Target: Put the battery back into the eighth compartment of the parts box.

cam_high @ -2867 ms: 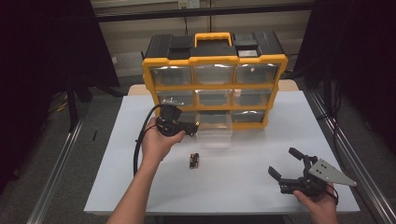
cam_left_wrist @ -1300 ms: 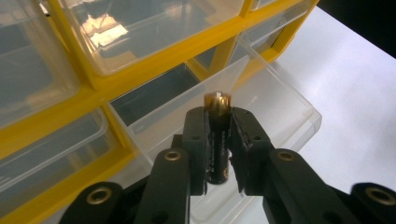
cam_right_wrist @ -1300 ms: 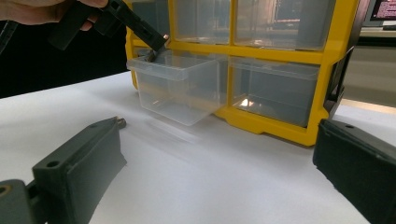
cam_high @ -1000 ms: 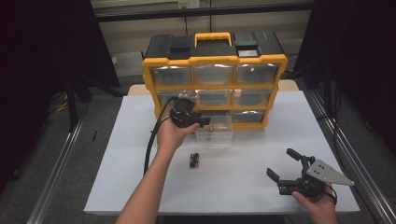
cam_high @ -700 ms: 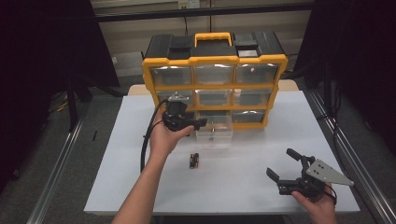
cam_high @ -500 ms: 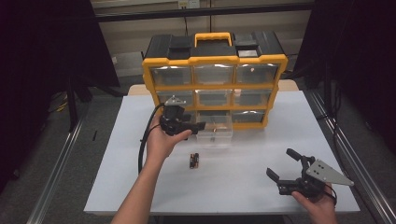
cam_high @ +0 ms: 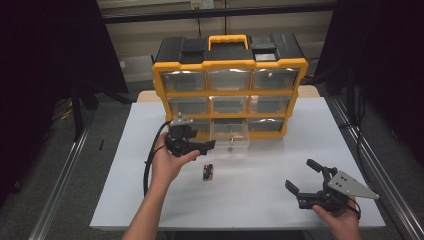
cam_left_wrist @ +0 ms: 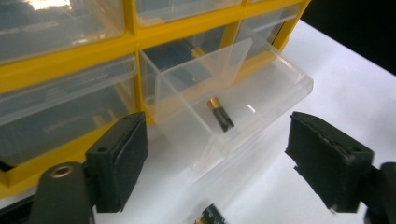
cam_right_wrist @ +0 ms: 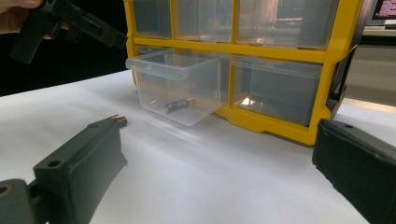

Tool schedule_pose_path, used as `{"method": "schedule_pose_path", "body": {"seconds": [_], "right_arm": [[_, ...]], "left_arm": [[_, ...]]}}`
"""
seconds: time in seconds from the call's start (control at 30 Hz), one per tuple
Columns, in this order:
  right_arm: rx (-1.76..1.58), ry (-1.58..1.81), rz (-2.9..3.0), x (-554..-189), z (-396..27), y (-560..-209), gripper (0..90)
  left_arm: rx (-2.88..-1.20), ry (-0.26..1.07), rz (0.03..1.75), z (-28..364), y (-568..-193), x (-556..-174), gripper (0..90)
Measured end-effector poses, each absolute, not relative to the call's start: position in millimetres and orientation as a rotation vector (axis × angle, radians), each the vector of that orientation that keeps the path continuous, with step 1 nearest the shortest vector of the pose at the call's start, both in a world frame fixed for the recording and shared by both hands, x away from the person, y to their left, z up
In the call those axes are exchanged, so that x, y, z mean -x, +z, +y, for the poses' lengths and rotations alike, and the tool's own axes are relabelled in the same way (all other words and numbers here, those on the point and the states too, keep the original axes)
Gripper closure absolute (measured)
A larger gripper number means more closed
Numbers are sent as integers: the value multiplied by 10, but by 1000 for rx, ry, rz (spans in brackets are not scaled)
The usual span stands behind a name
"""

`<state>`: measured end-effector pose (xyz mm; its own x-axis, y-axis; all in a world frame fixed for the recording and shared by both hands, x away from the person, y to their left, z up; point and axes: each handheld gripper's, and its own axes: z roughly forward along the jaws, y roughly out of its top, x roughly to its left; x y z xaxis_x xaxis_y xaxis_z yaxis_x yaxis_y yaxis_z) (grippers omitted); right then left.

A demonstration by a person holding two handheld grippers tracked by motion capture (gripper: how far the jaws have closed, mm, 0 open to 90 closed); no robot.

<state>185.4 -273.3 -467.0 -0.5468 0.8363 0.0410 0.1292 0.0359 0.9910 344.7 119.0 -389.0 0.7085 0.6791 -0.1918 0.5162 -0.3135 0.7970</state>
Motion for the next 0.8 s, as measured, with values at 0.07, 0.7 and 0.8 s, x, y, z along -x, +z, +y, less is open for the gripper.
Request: {"method": "schedule_pose_path", "body": {"seconds": [0.07, 0.7, 0.8], "right_arm": [[-980, 1559, 1736, -1854, -2732, -4671, 12], [-981, 1565, 1732, -1851, -2740, -4670, 13], [-979, 1568, 1738, -1847, -2738, -4667, 13]], "left_arm": [[-1989, 226, 920, 1207, -3916, -3429, 191], [-1958, 235, 955, 1365, -4227, -3229, 158], [-1965, 247, 959, 1380, -4263, -3205, 168]]}}
